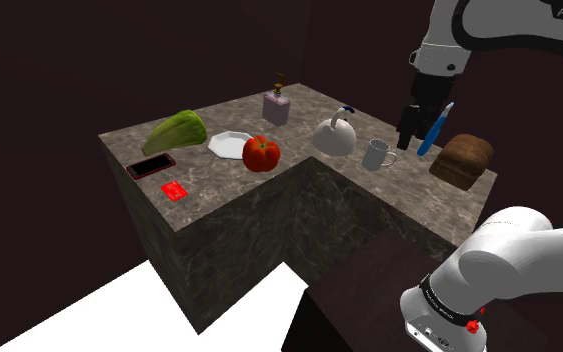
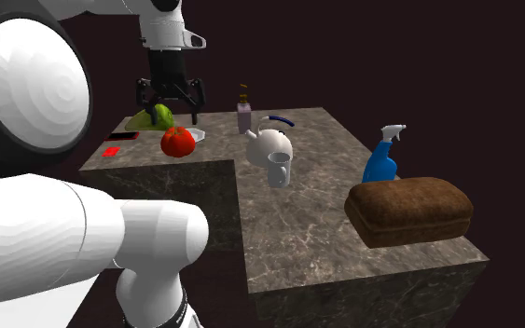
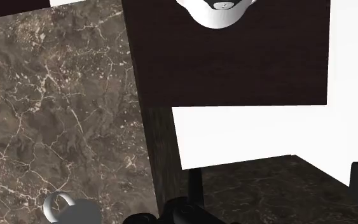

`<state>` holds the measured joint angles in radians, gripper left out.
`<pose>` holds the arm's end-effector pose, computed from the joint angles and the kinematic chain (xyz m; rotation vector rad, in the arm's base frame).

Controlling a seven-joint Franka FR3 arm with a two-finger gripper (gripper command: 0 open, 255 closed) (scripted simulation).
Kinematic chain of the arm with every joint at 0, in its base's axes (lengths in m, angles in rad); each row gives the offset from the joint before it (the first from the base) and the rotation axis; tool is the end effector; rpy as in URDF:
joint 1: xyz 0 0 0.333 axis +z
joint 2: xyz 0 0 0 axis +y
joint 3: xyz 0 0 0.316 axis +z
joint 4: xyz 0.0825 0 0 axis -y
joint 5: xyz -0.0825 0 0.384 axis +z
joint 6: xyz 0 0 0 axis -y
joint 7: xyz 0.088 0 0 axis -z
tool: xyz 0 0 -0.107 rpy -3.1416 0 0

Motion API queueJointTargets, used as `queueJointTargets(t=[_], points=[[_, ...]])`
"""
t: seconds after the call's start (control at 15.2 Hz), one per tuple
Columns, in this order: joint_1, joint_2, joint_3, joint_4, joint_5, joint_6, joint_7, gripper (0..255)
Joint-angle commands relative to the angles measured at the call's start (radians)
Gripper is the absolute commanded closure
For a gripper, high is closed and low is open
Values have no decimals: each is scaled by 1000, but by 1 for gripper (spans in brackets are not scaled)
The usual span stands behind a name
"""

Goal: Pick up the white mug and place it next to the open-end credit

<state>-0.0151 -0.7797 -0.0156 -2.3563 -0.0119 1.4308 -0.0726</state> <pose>0.2923 -0.0117 0.5773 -3.1262 -0.0726 0.2283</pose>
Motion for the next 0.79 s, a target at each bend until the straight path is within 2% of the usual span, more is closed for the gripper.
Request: queueJointTargets(t=[0.0,0.73], points=[[0,0,0,0,0,0,0,0],[-40,193,-208,-41,-144,285,-270,0]])
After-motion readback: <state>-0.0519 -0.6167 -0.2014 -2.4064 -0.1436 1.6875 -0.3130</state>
